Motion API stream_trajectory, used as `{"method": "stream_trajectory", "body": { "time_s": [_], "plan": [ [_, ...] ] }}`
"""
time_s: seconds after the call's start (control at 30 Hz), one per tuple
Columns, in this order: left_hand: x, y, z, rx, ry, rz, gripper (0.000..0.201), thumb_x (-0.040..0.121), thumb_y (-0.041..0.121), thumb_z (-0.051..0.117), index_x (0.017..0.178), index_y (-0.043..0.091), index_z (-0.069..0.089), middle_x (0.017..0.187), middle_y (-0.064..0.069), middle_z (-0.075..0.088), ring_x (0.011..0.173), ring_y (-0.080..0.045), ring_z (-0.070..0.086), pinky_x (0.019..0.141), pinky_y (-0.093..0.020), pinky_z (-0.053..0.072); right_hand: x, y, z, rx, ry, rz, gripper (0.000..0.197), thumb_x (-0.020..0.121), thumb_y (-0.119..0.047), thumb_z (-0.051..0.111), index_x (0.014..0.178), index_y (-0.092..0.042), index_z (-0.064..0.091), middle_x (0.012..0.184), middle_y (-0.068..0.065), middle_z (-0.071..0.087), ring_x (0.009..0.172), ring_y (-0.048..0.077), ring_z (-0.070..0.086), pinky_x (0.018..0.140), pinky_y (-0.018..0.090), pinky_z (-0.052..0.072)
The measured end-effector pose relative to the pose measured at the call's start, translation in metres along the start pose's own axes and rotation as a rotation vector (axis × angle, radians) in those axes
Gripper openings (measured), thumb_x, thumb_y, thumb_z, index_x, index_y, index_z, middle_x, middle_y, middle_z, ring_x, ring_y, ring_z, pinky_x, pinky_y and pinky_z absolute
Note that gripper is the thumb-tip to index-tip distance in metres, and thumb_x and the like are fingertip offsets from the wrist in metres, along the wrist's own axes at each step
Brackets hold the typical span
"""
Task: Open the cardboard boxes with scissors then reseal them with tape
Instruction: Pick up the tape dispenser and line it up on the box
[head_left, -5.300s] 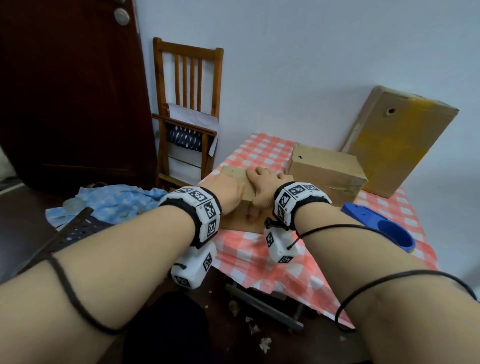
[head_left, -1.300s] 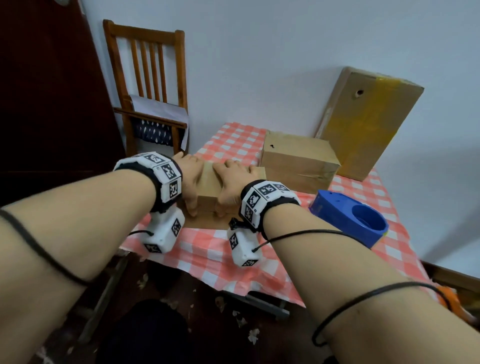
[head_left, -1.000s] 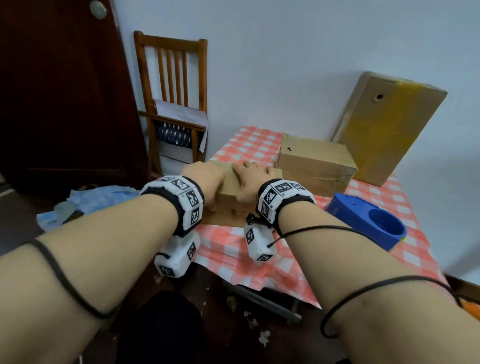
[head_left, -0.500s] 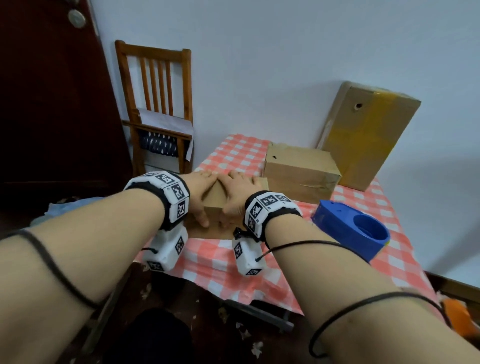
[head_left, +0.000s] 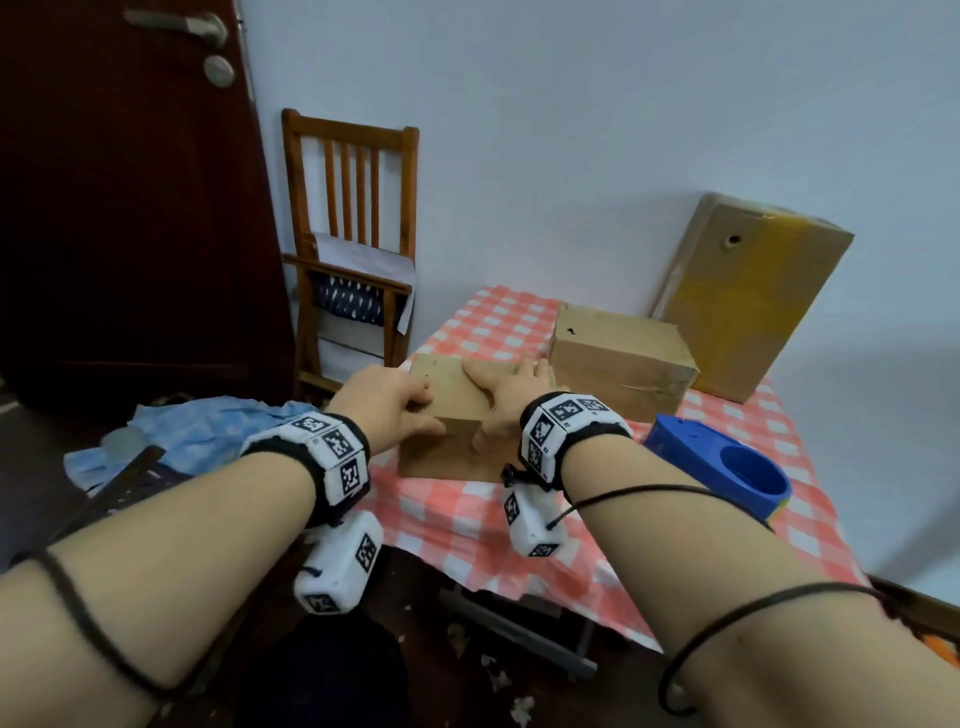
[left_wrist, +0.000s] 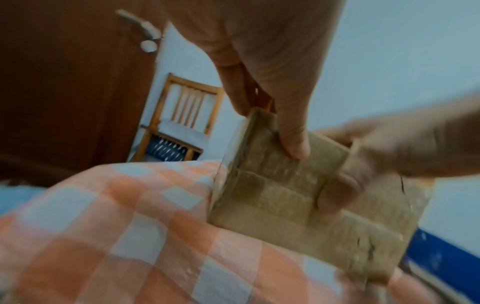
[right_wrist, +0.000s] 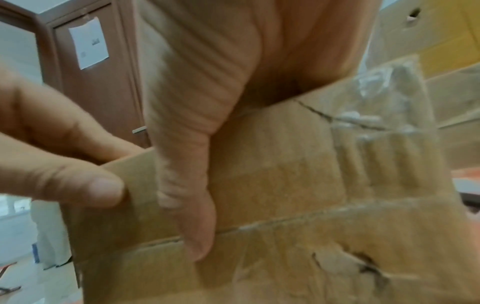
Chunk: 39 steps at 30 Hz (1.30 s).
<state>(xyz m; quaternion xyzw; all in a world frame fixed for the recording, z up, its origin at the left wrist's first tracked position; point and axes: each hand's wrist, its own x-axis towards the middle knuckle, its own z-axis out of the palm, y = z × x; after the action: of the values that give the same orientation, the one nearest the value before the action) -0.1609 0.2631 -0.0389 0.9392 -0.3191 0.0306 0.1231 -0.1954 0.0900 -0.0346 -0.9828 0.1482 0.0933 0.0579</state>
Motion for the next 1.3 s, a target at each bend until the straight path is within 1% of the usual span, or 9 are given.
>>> {"method": "stream_trajectory", "body": {
  "time_s": [0.13, 0.4, 0.57, 0.7, 0.87, 1.0, 1.1, 1.2, 1.3],
  "plan": [
    [-0.012, -0.007, 0.003, -0.338, 0.168, -0.125, 0.033, 0.092, 0.034, 0.059, 0.116, 0.012, 0.069, 0.117, -0.014, 0.067, 0.112, -0.031, 0.059, 0.095, -0.037, 0.044, -0.002, 0.012, -0.01, 0.064, 0.015, -0.015, 0.079, 0.061, -0.038, 0.083, 0.129, -0.026, 0.044, 0.13, 0.017, 0.036, 0.129, 0.039, 0.03, 0.105, 0.045, 0.035],
    [0.005, 0.009, -0.005, -0.515, -0.059, -0.345, 0.029, 0.087, 0.035, 0.067, 0.084, 0.006, 0.066, 0.084, -0.008, 0.065, 0.079, -0.023, 0.061, 0.078, -0.033, 0.053, -0.017, 0.037, -0.013, 0.569, -0.025, 0.137, 0.077, 0.047, -0.029, 0.095, 0.11, -0.013, 0.053, 0.101, 0.002, 0.064, 0.101, 0.026, 0.063, 0.087, 0.036, 0.052],
    [0.007, 0.015, -0.015, -0.616, 0.033, -0.349, 0.067, 0.075, 0.009, 0.079, 0.133, 0.002, 0.047, 0.111, -0.013, 0.062, 0.102, -0.027, 0.06, 0.08, -0.028, 0.045, -0.027, 0.049, -0.022, 1.091, 0.152, 0.229, 0.084, 0.071, -0.032, 0.083, 0.138, -0.011, 0.037, 0.129, 0.01, 0.054, 0.107, 0.024, 0.059, 0.085, 0.034, 0.052],
    [0.011, 0.014, -0.006, -0.594, 0.021, -0.325, 0.112, 0.068, 0.0, 0.076, 0.153, 0.027, 0.008, 0.126, -0.014, 0.044, 0.102, -0.033, 0.057, 0.084, -0.039, 0.053, -0.027, 0.047, -0.025, 1.202, 0.302, 0.154, 0.072, 0.08, -0.021, 0.075, 0.143, -0.017, 0.04, 0.136, 0.007, 0.052, 0.112, 0.021, 0.055, 0.094, 0.036, 0.048],
    [0.014, 0.009, -0.002, -1.085, 0.12, -0.454, 0.071, 0.053, 0.043, 0.057, 0.12, 0.022, 0.055, 0.121, -0.013, 0.056, 0.108, -0.029, 0.055, 0.098, -0.042, 0.047, -0.027, 0.046, -0.018, 1.216, 0.265, 0.18, 0.043, 0.076, -0.027, 0.078, 0.114, -0.018, 0.06, 0.115, 0.006, 0.063, 0.1, 0.022, 0.06, 0.079, 0.031, 0.048],
    [0.011, 0.011, 0.003, -1.044, 0.111, -0.511, 0.093, 0.042, 0.063, 0.073, 0.114, 0.005, 0.06, 0.104, -0.01, 0.067, 0.095, -0.026, 0.064, 0.081, -0.035, 0.052, -0.023, 0.044, -0.001, 1.099, 0.261, 0.215, 0.038, 0.076, -0.026, 0.078, 0.106, -0.017, 0.056, 0.108, 0.006, 0.062, 0.096, 0.021, 0.06, 0.079, 0.034, 0.052],
    [0.009, 0.01, 0.008, -0.812, 0.112, -0.568, 0.092, 0.067, 0.05, 0.08, 0.134, -0.001, 0.042, 0.122, -0.012, 0.057, 0.111, -0.031, 0.057, 0.091, -0.036, 0.047, -0.022, 0.045, 0.004, 1.1, 0.204, 0.215, 0.047, 0.074, -0.019, 0.08, 0.113, -0.005, 0.059, 0.107, 0.01, 0.065, 0.097, 0.023, 0.064, 0.092, 0.04, 0.053],
    [0.012, 0.006, 0.011, -0.806, 0.095, -0.52, 0.052, 0.079, 0.039, 0.075, 0.112, 0.0, 0.063, 0.108, -0.012, 0.065, 0.101, -0.032, 0.062, 0.086, -0.036, 0.051, -0.025, 0.047, 0.0, 1.156, 0.154, 0.197, 0.011, 0.079, -0.006, 0.074, 0.084, -0.003, 0.065, 0.088, 0.013, 0.068, 0.077, 0.023, 0.065, 0.086, 0.039, 0.055],
    [0.012, 0.002, 0.01, -0.818, 0.159, -0.484, 0.031, 0.082, 0.03, 0.073, 0.099, 0.004, 0.07, 0.093, -0.011, 0.067, 0.094, -0.03, 0.064, 0.077, -0.032, 0.049, -0.025, 0.047, -0.003, 1.154, 0.166, 0.24, 0.022, 0.075, -0.009, 0.077, 0.072, -0.01, 0.055, 0.075, 0.008, 0.061, 0.078, 0.026, 0.062, 0.087, 0.046, 0.055]
  ]
}}
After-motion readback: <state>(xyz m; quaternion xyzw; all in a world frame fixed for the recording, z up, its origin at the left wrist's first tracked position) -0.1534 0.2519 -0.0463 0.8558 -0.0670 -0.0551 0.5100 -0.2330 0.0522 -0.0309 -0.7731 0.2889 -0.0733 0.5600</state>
